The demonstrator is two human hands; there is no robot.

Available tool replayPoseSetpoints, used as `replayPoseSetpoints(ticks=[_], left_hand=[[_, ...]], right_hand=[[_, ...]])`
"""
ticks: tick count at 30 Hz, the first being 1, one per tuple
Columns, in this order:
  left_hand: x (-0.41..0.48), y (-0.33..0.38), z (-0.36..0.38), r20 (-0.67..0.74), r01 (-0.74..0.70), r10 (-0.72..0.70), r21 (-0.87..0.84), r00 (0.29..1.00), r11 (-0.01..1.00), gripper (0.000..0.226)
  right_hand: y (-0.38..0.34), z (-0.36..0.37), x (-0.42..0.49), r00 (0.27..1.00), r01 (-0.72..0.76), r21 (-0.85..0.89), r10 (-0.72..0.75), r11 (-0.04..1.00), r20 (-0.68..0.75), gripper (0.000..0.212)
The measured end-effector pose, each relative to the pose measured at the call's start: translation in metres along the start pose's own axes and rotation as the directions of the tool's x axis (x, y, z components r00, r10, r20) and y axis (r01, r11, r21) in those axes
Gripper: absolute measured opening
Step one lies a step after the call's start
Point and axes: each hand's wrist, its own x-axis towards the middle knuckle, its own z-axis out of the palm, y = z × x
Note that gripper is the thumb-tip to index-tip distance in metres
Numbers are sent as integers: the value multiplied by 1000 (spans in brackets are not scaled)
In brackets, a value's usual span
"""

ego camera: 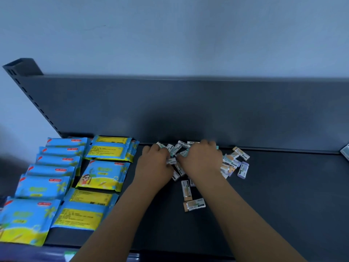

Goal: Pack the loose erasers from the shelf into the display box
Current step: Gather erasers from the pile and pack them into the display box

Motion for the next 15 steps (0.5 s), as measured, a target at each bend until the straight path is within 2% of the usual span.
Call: replayPoseSetpoints(ticks=[5,9,12,15], left_hand=[[4,-8,4,1,-69,69,-13,998,998,25],[8,-13,4,18,-103,104,-70,994,992,26],[12,-14,1,23,-162,164,-63,986,985,23],[13,-13,-5,-10,-227,227,-74,974,971,19]], right_hand=[[-9,1,1,997,-55,-13,56,998,51,56],[-10,2,-2,997,-66,-30,67,997,42,37],[-6,2,-7,998,-18,8,18,1000,-62,24],[2,5,-10,977,115,136,-87,984,-197,19]])
